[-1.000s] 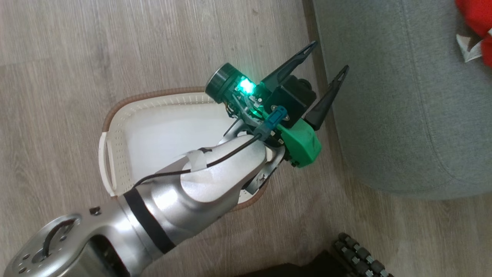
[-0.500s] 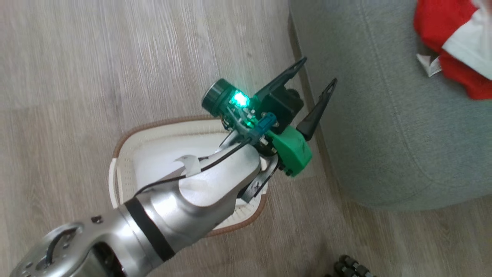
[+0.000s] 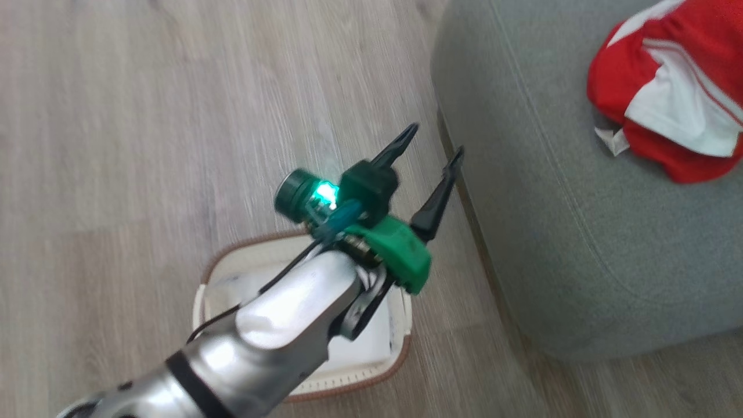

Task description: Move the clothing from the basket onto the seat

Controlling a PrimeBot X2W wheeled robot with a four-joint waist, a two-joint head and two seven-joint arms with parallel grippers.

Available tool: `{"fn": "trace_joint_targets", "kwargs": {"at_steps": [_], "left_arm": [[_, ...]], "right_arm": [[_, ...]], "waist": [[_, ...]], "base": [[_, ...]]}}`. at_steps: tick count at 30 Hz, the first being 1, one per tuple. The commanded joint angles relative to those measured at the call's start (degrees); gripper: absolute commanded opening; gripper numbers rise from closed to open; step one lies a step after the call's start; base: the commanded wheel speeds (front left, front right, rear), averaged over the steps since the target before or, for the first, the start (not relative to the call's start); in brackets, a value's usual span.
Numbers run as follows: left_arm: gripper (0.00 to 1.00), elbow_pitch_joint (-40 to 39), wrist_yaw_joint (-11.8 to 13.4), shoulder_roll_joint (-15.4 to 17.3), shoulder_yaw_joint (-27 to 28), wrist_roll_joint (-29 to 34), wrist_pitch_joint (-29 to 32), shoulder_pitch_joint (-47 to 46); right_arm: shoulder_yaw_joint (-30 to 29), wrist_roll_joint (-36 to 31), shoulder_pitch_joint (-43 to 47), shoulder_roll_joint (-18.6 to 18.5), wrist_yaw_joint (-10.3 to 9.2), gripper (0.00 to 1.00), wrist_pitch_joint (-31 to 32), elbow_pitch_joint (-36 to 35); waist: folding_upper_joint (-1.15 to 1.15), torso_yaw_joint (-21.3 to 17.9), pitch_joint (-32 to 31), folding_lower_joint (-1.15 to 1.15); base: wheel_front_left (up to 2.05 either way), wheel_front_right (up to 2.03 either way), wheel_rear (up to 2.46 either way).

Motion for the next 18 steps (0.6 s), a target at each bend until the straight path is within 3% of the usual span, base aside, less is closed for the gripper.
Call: {"fn": "trace_joint_targets", "kwargs": {"at_steps": [1,5,8,12,18], "left_arm": [[1.0,-2.3,-0.1,1.1,2.7,0.6,-0.5,-0.2],[1.0,-4.4,-0.1,3.0,4.7,1.1,-0.5,2.8],[1.0,-6.0,0.5,4.2,6.6,1.4,-0.5,4.7],[1.0,-7.8,1.0,5.7,8.9,2.0,-0.5,7.3],[1.0,-11.2,2.7,8.1,13.3,3.0,-0.5,11.8]], "right_arm": [[0.2,0.5,2.5,-1.3,-0.02,1.0,-1.1,-0.6],[-1.4,0.0,3.8,-1.7,-0.02,1.0,-2.2,-2.9],[-6.7,-1.8,4.9,-2.1,-0.02,1.0,-2.3,-6.5],[-17.9,-5.9,10.7,-1.8,-0.02,1.0,-2.3,-11.5],[-36.1,-14.7,26.7,2.8,-0.02,1.0,-2.3,-19.0]], "waist": [[0.0,1.3,-3.0,0.0],[0.0,2.2,-5.1,0.0],[0.0,3.0,-6.2,0.0],[0.0,4.2,-7.6,0.0],[0.0,6.2,-9.7,0.0]], "base": [[0.0,0.0,0.0],[0.0,0.0,0.0],[0.0,0.0,0.0],[0.0,0.0,0.0],[0.0,0.0,0.0]]}}
